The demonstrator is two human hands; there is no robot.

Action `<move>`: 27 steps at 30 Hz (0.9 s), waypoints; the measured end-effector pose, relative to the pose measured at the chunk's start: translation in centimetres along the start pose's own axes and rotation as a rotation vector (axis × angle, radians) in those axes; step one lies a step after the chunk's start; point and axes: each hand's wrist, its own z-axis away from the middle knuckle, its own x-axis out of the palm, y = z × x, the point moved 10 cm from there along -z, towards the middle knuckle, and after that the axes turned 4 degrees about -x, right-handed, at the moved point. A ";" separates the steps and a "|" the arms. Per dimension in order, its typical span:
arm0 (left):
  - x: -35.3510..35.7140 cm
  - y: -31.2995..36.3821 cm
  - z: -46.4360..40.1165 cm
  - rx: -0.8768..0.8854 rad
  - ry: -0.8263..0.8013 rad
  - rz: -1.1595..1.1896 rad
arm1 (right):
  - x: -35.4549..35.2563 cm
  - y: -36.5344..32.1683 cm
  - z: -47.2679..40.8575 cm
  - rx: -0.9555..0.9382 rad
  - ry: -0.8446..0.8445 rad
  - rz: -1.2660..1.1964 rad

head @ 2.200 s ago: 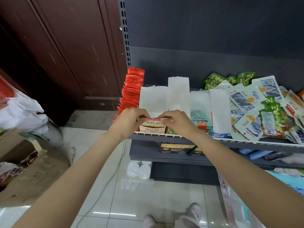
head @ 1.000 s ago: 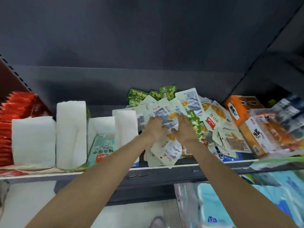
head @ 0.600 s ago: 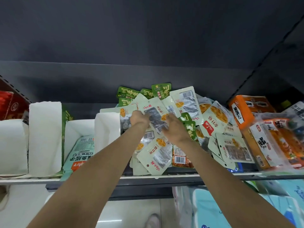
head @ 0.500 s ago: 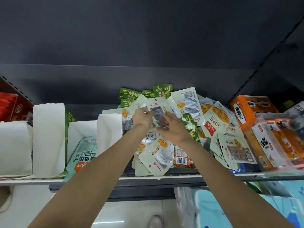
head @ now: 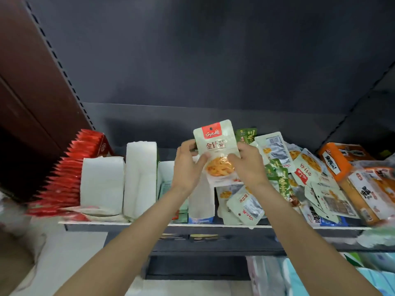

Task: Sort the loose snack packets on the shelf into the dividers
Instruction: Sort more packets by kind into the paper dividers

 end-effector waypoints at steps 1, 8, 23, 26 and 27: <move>-1.7 -0.3 0.3 -0.004 -0.001 0.030 | 1.4 -0.9 0.8 0.009 -0.031 -0.077; -14.5 -1.3 2.7 0.081 0.083 0.058 | 10.2 -6.0 5.4 -0.070 -0.116 -0.097; -27.6 -8.4 5.1 0.054 0.204 -0.002 | 23.7 -10.5 8.8 -0.115 -0.289 -0.077; -27.8 -10.1 4.9 0.001 0.174 -0.038 | 25.4 -9.7 9.2 -0.078 -0.378 -0.036; -27.6 -10.6 4.9 -0.022 0.145 -0.060 | 25.7 -9.3 9.4 -0.062 -0.406 -0.020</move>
